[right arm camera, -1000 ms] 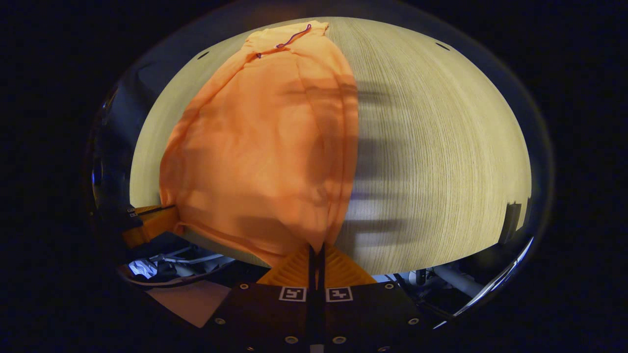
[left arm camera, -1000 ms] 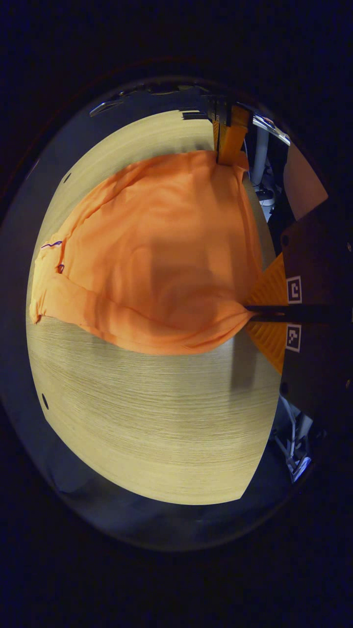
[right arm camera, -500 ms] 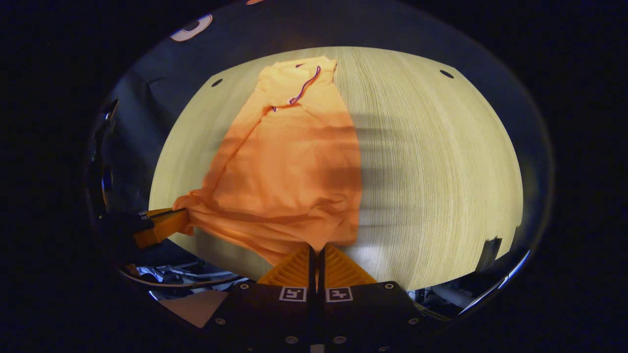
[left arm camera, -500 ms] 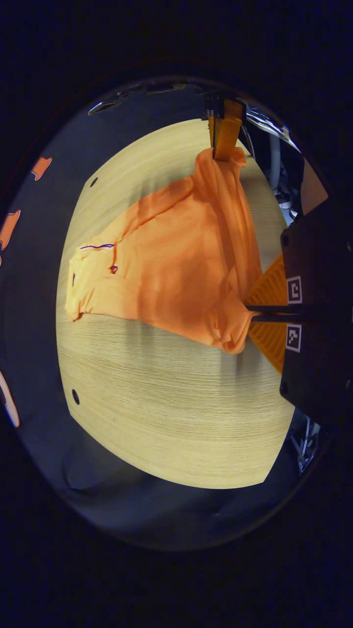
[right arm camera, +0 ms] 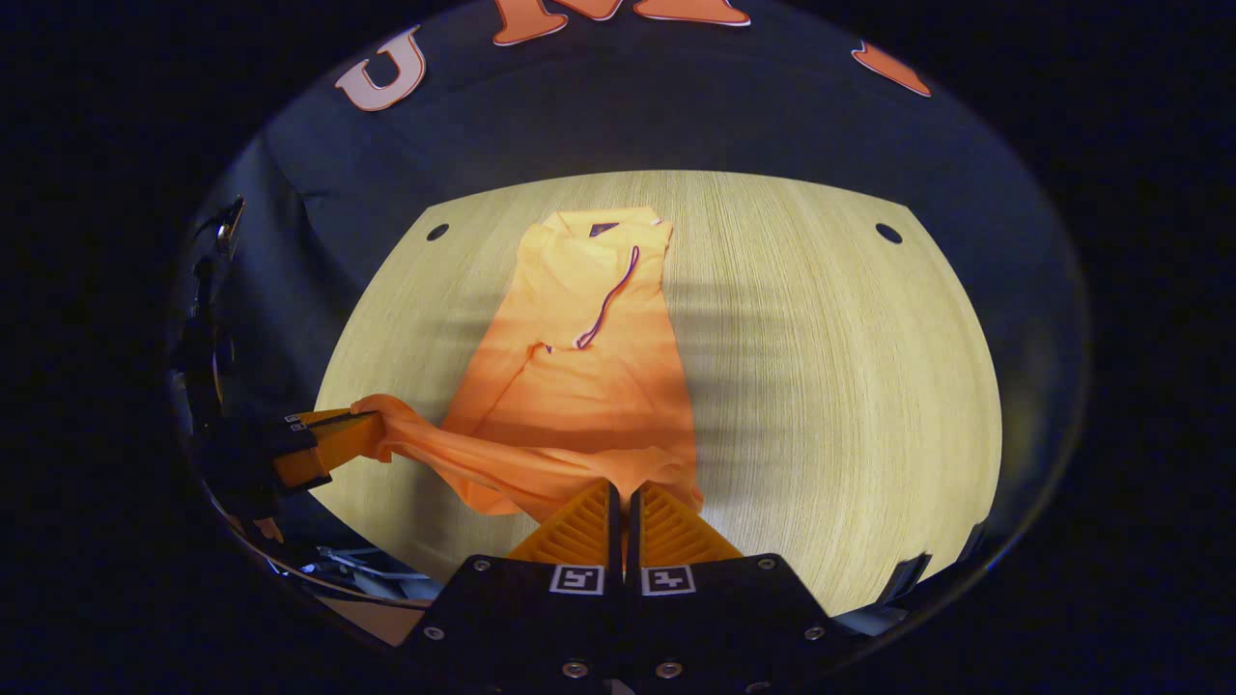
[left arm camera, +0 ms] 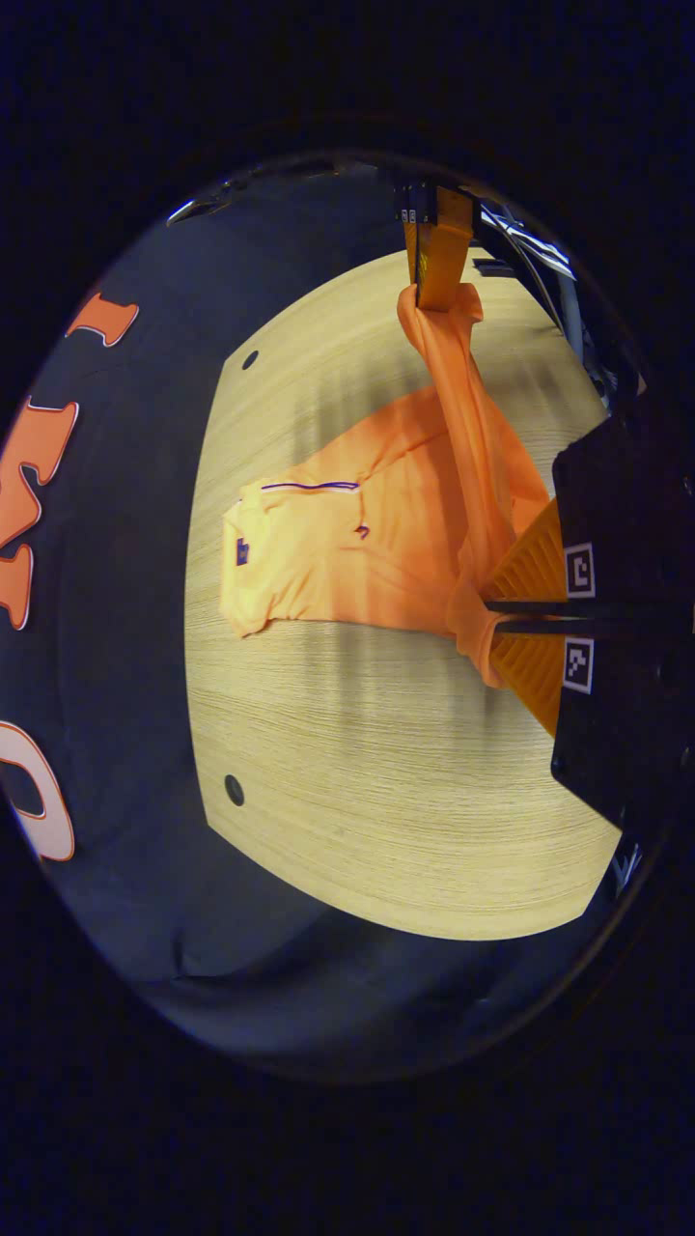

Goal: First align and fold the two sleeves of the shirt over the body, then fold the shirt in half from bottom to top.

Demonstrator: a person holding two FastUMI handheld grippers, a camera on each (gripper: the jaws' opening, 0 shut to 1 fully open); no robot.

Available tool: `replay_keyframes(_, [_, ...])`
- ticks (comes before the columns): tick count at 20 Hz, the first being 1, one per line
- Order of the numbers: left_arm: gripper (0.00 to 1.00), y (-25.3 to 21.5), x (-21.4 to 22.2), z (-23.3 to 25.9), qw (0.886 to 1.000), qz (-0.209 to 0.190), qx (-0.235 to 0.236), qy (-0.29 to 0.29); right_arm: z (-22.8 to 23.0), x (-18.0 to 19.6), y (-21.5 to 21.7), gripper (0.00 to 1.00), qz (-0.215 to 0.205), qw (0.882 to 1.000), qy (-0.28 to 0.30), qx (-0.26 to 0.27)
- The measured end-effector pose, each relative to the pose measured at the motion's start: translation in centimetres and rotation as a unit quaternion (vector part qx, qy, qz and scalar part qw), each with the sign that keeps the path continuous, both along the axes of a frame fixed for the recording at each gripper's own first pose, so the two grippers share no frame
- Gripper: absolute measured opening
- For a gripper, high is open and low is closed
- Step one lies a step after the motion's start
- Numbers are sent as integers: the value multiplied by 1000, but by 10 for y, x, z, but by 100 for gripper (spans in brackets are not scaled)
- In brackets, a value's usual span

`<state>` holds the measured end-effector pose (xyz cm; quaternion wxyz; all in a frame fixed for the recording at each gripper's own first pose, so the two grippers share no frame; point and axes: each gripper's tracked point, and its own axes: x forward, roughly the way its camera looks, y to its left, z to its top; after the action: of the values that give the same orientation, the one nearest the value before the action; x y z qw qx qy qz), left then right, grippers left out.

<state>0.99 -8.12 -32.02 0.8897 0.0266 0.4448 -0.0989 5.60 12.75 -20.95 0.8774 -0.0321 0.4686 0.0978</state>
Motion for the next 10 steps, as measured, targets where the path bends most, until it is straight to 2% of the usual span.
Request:
replay_keyframes(5, [1, -11, 65, 35, 999, -2, -3, -42, 29, 56, 1, 0, -1, 999, -39, -3])
replay_keyframes(10, [1, -14, 127, 48, 998, 7, -2, -66, 41, 110, 9, 0, -4, 998, -59, 3])
